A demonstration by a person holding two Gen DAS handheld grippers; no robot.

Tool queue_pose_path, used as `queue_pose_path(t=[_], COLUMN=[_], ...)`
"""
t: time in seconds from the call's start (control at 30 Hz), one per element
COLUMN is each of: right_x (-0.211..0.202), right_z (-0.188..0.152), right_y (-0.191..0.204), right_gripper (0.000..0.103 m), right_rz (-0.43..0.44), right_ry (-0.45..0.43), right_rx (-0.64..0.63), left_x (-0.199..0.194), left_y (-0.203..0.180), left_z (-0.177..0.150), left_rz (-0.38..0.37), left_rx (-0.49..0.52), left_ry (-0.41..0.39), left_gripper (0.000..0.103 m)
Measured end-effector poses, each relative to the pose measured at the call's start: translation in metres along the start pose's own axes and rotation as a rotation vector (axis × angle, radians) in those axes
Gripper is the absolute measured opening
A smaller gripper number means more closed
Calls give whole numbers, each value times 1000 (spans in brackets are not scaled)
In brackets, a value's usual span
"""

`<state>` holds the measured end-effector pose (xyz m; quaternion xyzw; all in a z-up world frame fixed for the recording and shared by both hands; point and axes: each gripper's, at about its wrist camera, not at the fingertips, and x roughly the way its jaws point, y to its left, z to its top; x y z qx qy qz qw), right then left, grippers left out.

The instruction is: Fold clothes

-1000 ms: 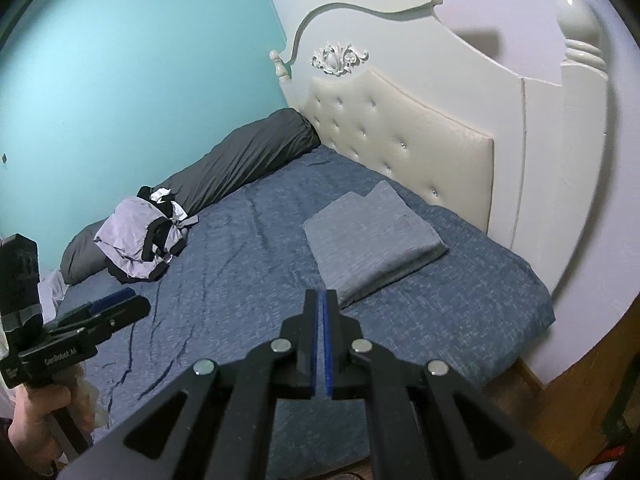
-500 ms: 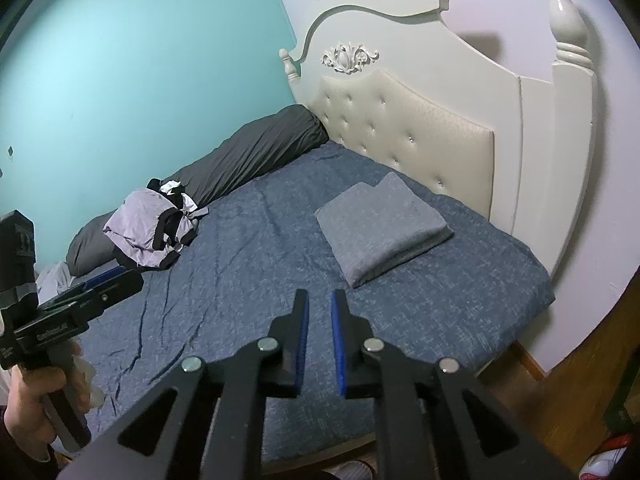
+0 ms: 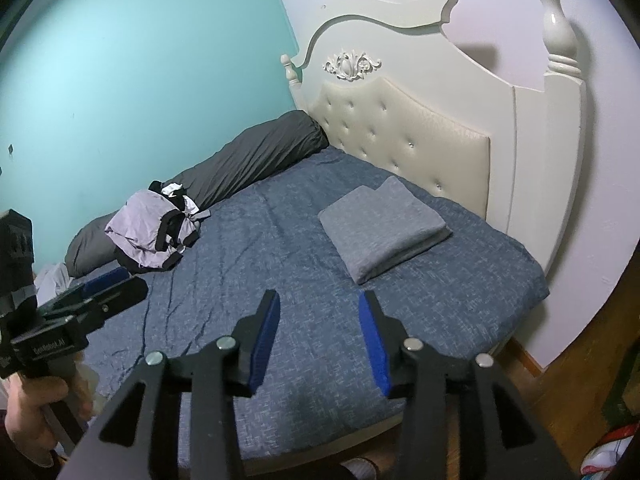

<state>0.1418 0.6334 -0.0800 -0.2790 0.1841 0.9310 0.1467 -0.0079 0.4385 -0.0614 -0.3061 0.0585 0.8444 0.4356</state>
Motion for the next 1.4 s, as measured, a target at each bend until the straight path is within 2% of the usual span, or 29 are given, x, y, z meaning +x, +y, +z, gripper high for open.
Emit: queue_pose_path(t=[0.07,0.17,0.27,0.4,0.67,0.87,1.4], right_x=[-2,-5,-7,-7,-10,-15,-24], right_z=[-1,-3,-5,-9,-14,-17,-25], right_y=[2,3,5,7,11,15,22], right_gripper=[44,56,59,71,79,93,102], right_rz=[-7,-21,-36,-55,-89,-131,-160], right_ry=[-3,-10,-16,-20,-27,-52,-61], right_rx=[1,6,8,10,11,11,24], left_x=[-1,-3,-6,-10,-16,-19,-34], left_y=[1,3,4,5,8,8,8], left_z=[-2,-5,-7,-9,-12,-14,-20], left_rz=[-3,-7,-4,-8,-20,-31,-37], left_rx=[-3,-6,-4,-3,-4,9,16], left_ry=[1,3,3,2,-10,-8,-24], left_gripper=[94,95,95,96,99,99,100])
